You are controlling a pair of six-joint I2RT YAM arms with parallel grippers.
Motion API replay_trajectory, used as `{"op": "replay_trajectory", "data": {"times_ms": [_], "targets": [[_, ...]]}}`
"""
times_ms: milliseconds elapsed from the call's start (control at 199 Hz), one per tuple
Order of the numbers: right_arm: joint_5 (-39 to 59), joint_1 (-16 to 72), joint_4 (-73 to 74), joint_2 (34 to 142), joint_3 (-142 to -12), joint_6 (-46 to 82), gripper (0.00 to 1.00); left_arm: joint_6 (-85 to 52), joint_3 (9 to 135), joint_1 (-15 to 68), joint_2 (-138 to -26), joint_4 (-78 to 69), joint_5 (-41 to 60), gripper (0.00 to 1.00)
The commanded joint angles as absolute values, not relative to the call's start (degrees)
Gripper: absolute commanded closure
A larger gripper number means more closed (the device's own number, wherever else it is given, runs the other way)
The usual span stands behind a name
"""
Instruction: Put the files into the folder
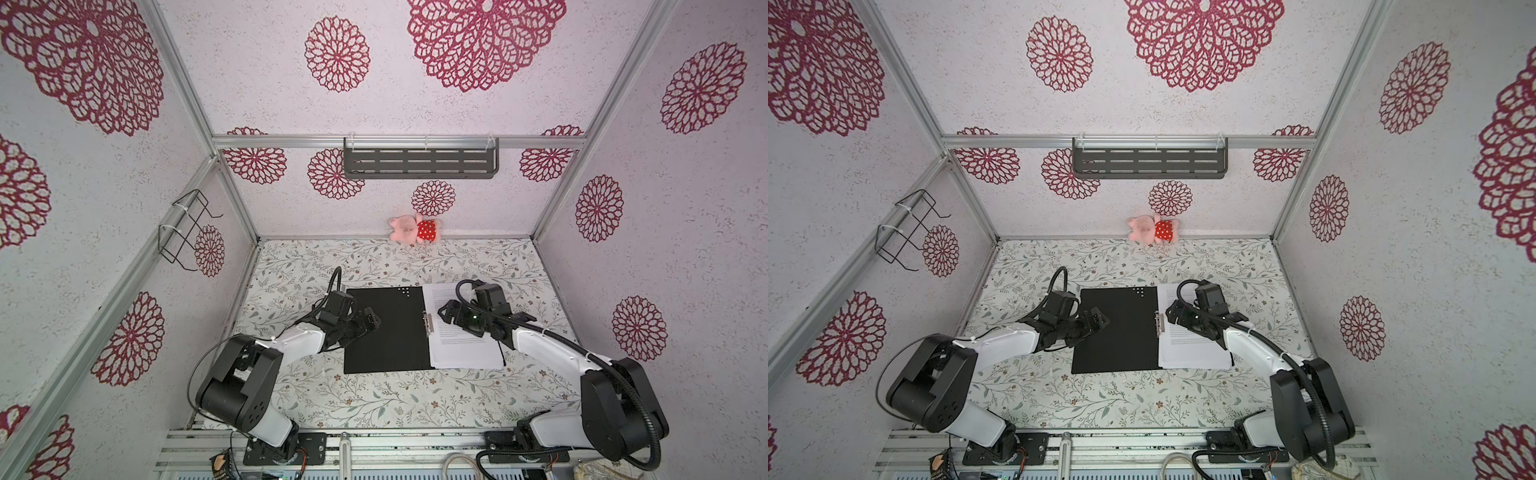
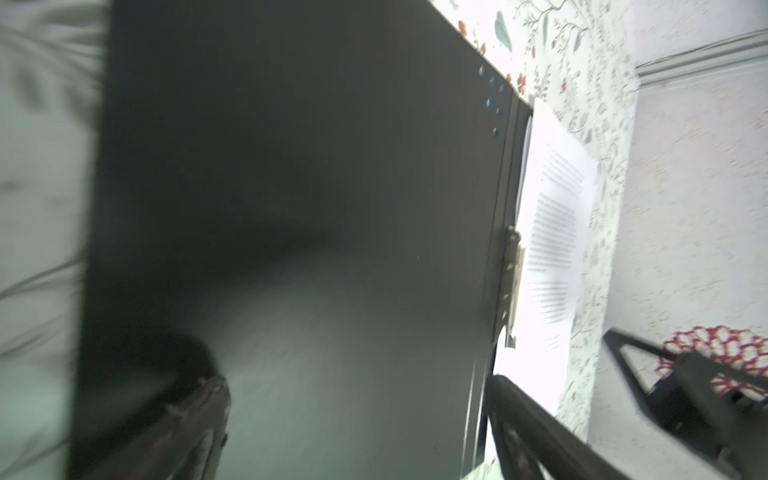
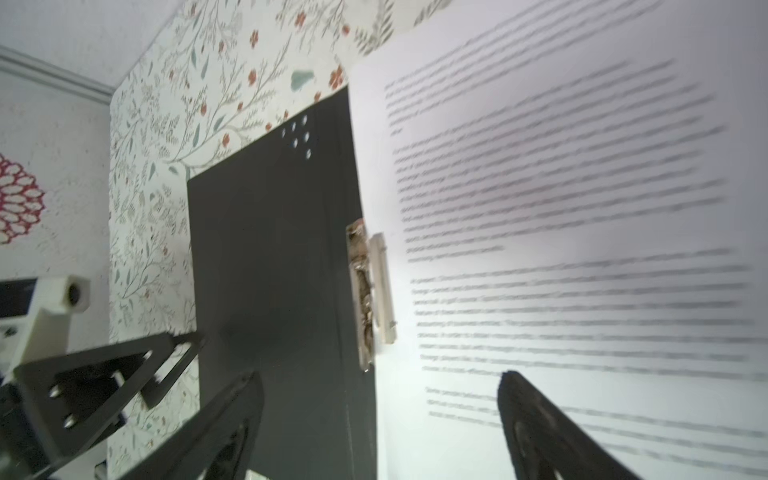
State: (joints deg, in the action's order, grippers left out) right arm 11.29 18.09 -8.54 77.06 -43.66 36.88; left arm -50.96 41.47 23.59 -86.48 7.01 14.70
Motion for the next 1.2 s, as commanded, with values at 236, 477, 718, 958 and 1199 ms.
{"op": "replay_trajectory", "data": {"times_ms": [236,477,718,958,1199], "targets": [[11.0,0.3,-15.4,75.8,-40.0,27.9,0.02,-48.2,34.6,19.3,-72.6,27.6,12.6,0.01],[17.4,-3.4,-10.3,79.3,-36.8,28.1,0.02,-48.0,32.3,19.6,-77.0,23.7,19.8,0.01],[20.0,-3.7,-8.6,83.2,-36.7,28.0,0.03,-48.1,31.2,20.0,-82.5,19.6,22.4,0.01],[21.9,-3.7,-8.4,85.1,-36.4,27.5,0.04,-50.3,31.0,19.6,-82.9,14.4,26.0,0.01],[24.1,-3.1,-7.3,86.7,-36.0,27.3,0.05,-55.0,30.3,17.7,-76.6,4.7,34.1,0.01]]}}
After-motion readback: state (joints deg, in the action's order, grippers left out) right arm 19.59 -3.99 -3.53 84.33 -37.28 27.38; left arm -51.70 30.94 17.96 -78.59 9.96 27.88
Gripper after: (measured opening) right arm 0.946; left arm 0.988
